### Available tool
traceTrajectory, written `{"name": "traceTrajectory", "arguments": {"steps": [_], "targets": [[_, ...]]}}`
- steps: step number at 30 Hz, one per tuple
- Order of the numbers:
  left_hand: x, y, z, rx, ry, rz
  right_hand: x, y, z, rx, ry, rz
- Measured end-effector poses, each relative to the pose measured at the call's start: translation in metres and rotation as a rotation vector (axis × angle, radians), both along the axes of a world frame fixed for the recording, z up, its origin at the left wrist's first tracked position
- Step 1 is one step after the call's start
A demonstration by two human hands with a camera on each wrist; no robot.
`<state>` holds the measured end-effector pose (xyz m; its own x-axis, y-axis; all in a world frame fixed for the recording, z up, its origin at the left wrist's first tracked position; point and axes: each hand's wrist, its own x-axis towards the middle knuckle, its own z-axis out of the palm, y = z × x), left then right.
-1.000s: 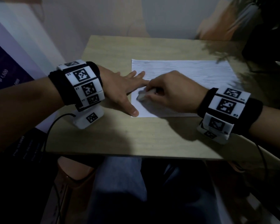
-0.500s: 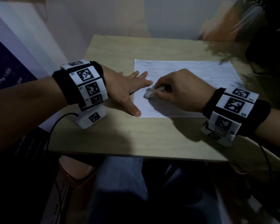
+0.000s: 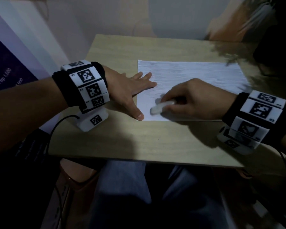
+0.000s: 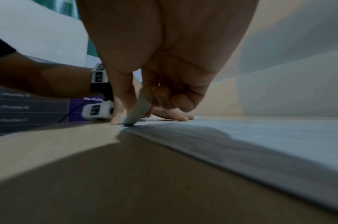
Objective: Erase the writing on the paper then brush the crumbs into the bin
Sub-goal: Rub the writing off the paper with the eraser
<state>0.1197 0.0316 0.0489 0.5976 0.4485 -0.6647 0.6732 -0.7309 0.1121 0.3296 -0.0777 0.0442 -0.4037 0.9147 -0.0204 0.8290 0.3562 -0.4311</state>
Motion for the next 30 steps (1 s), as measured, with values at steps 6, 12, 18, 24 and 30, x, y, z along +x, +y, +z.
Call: {"name": "traceTrajectory", "arguments": {"steps": [6,12,18,24,30], "targets": [[-0.001,0.002,-0.002,0.003,-0.007,-0.005,0.002,-0.005,-0.003,-0.010,0.000,0.073],[-0.001,0.002,-0.003,-0.002,-0.021,0.006,0.005,0.002,-0.003,0.127,-0.056,-0.041],[0.000,0.000,-0.001,0.002,-0.015,0.012,0.002,-0.001,-0.005,0.026,-0.005,-0.013],[0.000,0.000,0.000,0.004,-0.003,0.010,-0.007,-0.007,-0.007,-0.003,0.001,0.116],[0.000,-0.002,0.001,0.005,-0.005,0.011,-0.001,0.003,-0.009,0.136,0.025,-0.062]]}}
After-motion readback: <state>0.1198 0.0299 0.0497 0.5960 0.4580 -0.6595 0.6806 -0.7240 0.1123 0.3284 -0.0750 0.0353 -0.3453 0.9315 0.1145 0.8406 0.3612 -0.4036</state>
